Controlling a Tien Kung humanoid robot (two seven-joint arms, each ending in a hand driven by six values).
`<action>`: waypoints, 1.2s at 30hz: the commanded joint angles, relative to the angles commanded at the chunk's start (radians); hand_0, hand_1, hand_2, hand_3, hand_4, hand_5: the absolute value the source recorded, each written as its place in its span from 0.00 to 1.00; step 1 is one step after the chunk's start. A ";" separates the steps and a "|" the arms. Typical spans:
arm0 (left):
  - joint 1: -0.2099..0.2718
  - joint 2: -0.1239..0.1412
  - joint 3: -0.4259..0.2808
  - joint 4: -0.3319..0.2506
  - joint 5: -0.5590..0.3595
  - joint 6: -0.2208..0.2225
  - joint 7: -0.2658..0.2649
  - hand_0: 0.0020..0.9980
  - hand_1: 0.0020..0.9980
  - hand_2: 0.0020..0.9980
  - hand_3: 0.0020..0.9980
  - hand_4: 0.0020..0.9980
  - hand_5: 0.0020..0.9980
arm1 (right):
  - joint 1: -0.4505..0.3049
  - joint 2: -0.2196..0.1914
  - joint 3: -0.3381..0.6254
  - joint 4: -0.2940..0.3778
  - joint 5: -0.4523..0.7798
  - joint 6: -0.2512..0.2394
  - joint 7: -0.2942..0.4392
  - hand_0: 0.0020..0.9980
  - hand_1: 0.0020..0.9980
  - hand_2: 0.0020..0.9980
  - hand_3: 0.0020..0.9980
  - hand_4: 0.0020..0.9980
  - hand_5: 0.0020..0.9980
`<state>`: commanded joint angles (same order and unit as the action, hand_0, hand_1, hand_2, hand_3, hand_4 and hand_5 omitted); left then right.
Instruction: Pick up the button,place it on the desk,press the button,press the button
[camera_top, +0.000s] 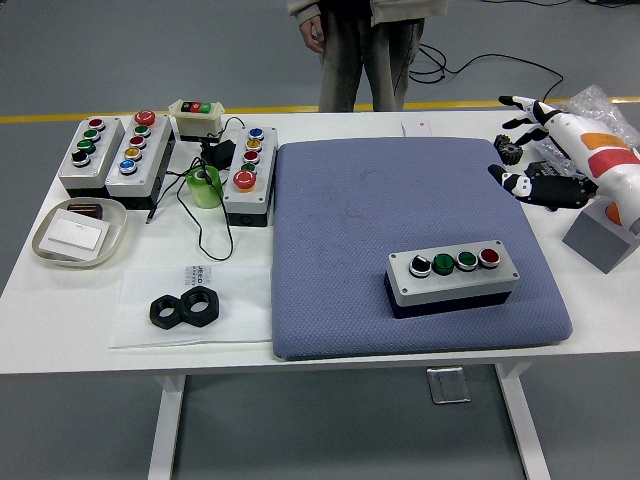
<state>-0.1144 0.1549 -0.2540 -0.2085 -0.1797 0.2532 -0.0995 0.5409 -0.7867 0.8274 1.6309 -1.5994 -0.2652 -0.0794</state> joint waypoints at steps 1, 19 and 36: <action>0.000 0.000 0.000 0.000 0.000 0.000 0.000 0.74 0.83 0.88 0.83 0.64 1.00 | -0.008 -0.002 0.000 0.000 -0.003 0.018 -0.005 0.31 0.18 0.30 0.78 0.42 0.00; 0.002 -0.002 0.004 0.000 -0.003 0.000 -0.001 0.74 0.83 0.88 0.83 0.64 1.00 | -0.080 -0.019 -0.018 0.011 -0.087 0.270 -0.107 0.30 0.15 0.28 0.77 0.49 0.00; 0.003 -0.002 -0.002 0.000 0.005 0.000 0.002 0.74 0.83 0.88 0.83 0.64 1.00 | -0.109 -0.025 -0.036 0.034 -0.082 0.303 -0.109 0.30 0.14 0.27 0.76 0.46 0.00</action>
<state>-0.1113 0.1531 -0.2563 -0.2087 -0.1751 0.2537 -0.0980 0.4319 -0.8119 0.7919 1.6653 -1.6812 0.0374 -0.1886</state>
